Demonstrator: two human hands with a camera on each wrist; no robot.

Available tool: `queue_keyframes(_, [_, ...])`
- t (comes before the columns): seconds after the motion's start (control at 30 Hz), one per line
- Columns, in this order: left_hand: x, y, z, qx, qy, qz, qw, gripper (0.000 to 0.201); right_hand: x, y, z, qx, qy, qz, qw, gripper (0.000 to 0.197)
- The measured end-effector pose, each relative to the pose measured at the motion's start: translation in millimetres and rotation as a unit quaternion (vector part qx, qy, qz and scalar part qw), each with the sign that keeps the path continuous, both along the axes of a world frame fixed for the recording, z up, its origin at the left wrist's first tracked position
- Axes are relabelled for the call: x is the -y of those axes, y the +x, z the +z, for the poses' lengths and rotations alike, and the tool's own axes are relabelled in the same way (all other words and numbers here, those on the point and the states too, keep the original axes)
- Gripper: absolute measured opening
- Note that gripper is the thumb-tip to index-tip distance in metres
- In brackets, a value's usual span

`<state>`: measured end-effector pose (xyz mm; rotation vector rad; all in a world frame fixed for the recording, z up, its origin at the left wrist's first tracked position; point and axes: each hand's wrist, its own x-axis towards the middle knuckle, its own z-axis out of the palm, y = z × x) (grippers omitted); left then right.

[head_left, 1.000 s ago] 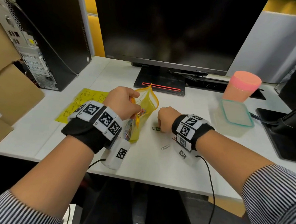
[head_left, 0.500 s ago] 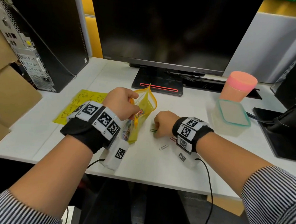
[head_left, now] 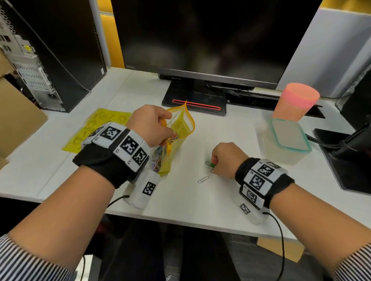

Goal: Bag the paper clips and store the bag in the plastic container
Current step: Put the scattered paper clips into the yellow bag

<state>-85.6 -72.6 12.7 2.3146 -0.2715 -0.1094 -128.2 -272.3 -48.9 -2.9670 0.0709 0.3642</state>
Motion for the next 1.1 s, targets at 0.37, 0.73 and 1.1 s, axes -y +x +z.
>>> queue_keyframes(0.37, [0.9,-1.7,0.4,0.002,0.008,0.001,1.0,0.047,8.4,-8.3,4.4,-0.016,-0.026,0.047,0.998,0.012])
queue_keyframes(0.73, [-1.2,-0.4,-1.5,0.004,0.001,0.0,1.0,0.046,9.9,-19.1,-0.2,-0.002,0.014,0.012,1.0,0.021])
queue_keyframes(1.1, [-1.0,1.1,-2.7,0.0,-0.003,-0.002,1.0,0.044,10.6,-1.9,6.5,-0.028,0.023,-0.022,0.999,0.019])
